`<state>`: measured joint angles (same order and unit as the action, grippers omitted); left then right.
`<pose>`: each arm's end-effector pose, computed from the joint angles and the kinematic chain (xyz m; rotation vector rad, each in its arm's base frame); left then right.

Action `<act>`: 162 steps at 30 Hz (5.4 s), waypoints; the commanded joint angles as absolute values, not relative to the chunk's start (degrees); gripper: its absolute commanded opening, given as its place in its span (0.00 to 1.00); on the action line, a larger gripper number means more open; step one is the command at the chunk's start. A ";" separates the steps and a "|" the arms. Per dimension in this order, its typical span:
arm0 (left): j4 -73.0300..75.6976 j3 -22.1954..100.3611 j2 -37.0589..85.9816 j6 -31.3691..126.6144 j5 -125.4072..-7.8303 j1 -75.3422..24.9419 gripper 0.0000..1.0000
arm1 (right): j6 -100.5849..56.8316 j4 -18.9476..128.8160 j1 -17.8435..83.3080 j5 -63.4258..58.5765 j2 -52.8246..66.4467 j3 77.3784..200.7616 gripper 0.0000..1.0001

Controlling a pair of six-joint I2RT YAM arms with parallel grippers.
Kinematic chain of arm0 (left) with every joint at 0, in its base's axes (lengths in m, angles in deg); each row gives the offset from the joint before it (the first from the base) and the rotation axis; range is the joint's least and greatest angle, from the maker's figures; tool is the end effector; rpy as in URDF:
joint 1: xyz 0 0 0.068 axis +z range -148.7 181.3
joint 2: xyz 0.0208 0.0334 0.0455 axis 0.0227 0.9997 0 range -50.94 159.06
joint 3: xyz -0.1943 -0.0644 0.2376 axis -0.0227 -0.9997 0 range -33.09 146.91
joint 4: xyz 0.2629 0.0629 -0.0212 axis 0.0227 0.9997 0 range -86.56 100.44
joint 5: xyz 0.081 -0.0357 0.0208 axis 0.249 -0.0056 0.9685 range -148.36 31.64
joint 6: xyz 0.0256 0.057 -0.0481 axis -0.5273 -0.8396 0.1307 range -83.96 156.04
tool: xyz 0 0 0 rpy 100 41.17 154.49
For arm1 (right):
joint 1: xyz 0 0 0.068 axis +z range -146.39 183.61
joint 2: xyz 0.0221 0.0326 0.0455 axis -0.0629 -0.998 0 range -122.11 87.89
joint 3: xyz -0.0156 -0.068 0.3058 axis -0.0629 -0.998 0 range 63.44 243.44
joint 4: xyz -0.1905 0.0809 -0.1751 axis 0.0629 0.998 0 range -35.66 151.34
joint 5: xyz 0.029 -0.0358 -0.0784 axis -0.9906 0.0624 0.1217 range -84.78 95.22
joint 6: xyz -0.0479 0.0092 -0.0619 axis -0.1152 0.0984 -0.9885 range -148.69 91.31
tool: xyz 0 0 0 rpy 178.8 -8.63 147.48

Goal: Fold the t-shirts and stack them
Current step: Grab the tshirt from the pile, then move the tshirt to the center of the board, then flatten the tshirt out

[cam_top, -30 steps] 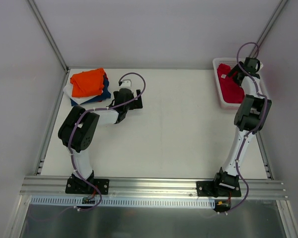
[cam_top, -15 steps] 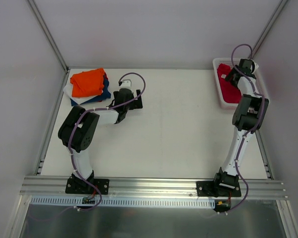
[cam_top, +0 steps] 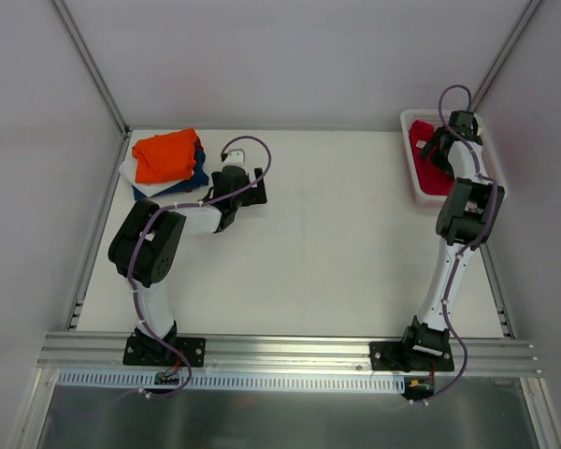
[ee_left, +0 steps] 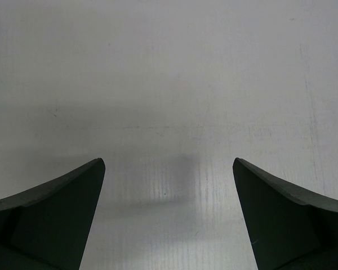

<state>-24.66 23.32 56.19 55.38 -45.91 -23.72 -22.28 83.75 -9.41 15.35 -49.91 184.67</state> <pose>0.4117 -0.1760 0.1923 -0.0451 1.9672 -0.2956 0.5879 -0.1482 0.2027 0.4838 2.3233 -0.2653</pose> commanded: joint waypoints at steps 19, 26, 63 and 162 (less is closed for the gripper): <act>-26.36 23.25 53.29 56.70 -47.37 -22.87 0.99 | -20.07 83.70 -9.85 10.22 -38.25 175.76 0.00; -26.27 23.25 53.29 56.79 -47.46 -22.78 0.99 | -23.85 79.21 -4.67 12.16 -19.97 170.23 0.00; -25.83 23.69 53.65 56.87 -48.25 -22.52 0.99 | -12.63 46.27 20.74 -24.99 37.82 144.74 0.00; 18.12 -8.74 -9.81 92.12 -25.40 -21.64 0.85 | -38.09 83.94 47.55 -19.83 -38.49 173.46 0.72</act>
